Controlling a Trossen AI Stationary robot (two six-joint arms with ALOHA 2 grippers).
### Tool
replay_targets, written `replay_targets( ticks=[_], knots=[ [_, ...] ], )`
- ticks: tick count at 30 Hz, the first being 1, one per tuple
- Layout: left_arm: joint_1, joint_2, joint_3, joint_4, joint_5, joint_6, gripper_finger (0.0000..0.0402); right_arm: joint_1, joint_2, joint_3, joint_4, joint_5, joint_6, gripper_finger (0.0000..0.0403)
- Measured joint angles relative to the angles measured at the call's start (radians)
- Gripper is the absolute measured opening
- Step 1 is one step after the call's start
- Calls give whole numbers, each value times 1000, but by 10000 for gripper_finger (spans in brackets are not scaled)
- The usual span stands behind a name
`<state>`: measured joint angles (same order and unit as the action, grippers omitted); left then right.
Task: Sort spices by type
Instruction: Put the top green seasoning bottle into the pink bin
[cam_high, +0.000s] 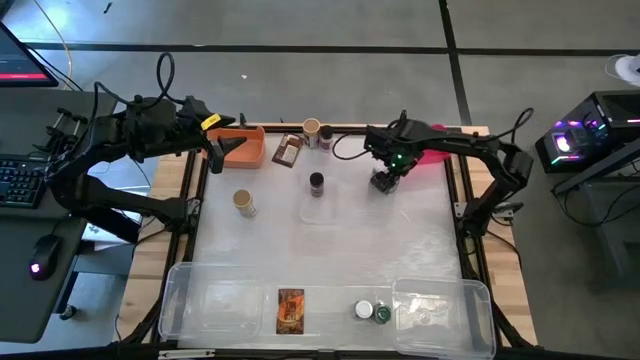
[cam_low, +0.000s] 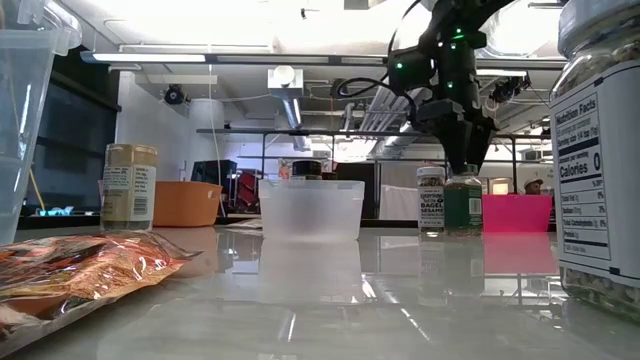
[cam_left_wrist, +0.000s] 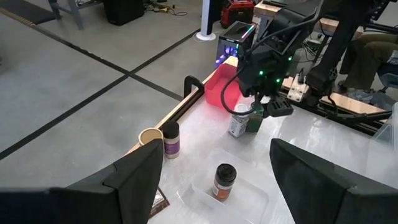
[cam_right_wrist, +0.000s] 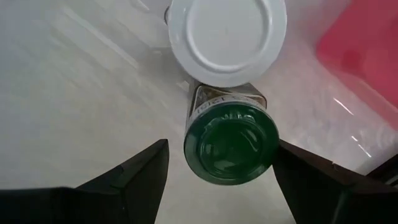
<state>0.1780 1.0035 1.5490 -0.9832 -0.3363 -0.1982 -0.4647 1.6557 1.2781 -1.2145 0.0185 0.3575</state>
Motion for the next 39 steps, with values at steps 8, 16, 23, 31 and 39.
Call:
replay_targets(
  ticks=[8,16,23,31,39],
  knots=[
    [0,0,0,0,0,18,282,1,0,0,7,41,26,255],
    [0,0,0,0,0,19,282,1,0,0,-7,44,38,199],
    [0,0,0,0,2,19,282,7,-16,0,-100,29,26,199],
    [0,0,0,0,13,44,282,35,-162,140,-305,-13,39,199],
    [0,0,0,1,9,45,282,-124,-197,414,-342,169,58,199]
  ],
)
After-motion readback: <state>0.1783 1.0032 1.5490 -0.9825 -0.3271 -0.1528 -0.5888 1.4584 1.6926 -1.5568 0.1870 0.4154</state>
